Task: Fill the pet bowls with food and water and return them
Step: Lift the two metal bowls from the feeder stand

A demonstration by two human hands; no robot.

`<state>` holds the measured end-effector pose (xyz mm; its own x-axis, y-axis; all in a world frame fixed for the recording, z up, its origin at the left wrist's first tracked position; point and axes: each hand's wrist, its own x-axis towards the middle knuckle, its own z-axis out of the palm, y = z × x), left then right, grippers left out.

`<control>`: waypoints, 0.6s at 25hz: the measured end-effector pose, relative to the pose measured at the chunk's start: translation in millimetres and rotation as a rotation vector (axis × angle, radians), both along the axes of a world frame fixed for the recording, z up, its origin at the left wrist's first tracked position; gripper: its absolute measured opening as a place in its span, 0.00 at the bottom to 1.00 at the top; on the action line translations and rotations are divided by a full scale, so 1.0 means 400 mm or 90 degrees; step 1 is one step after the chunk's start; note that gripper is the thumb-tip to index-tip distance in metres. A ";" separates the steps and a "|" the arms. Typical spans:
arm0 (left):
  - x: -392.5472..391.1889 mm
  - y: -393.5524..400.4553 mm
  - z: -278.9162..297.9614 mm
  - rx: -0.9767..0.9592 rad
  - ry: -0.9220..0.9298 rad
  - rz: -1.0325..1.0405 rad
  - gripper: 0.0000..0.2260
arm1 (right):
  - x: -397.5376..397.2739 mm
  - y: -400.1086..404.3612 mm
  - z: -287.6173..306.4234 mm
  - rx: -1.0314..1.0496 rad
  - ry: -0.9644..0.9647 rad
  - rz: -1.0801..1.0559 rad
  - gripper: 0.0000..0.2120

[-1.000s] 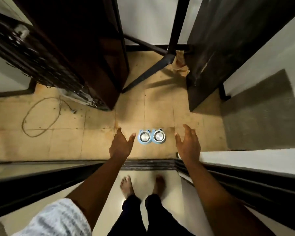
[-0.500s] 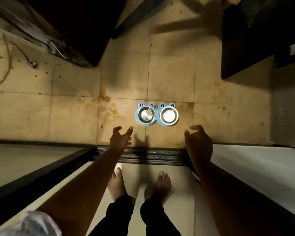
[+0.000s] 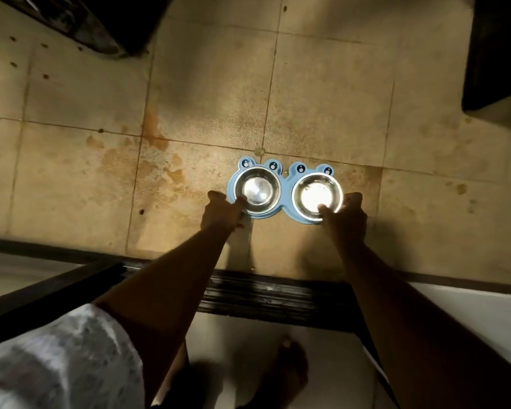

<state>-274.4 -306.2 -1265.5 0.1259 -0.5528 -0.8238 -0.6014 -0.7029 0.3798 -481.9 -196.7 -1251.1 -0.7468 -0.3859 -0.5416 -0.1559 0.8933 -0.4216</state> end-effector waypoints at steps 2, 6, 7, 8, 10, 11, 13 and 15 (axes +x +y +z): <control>-0.002 -0.004 0.000 -0.018 -0.020 -0.036 0.18 | 0.003 0.002 -0.013 -0.031 -0.004 -0.049 0.21; 0.003 0.001 0.040 -0.091 -0.016 -0.049 0.13 | 0.000 0.011 0.029 -0.088 -0.027 -0.096 0.15; 0.007 0.006 0.061 -0.087 0.025 -0.031 0.14 | 0.003 0.016 0.046 -0.112 -0.049 -0.109 0.14; 0.011 0.010 0.087 -0.080 0.065 -0.007 0.16 | 0.007 0.021 0.069 -0.125 -0.079 -0.133 0.14; 0.023 0.021 0.161 -0.069 0.125 0.033 0.19 | 0.011 0.036 0.112 -0.165 -0.141 -0.186 0.16; 0.031 0.028 0.211 -0.070 0.148 0.052 0.19 | 0.019 0.036 0.153 -0.190 -0.170 -0.212 0.15; 0.048 0.043 0.315 -0.075 0.193 0.087 0.18 | 0.044 0.030 0.254 -0.227 -0.212 -0.238 0.13; 0.073 0.053 0.458 -0.076 0.238 0.122 0.18 | 0.073 0.027 0.401 -0.243 -0.267 -0.263 0.13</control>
<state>-245.1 -285.2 -1082.5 -0.0592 -0.6428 -0.7637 -0.2700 -0.7262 0.6322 -452.7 -185.9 -1090.5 -0.6307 -0.3361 -0.6994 0.4087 0.6223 -0.6676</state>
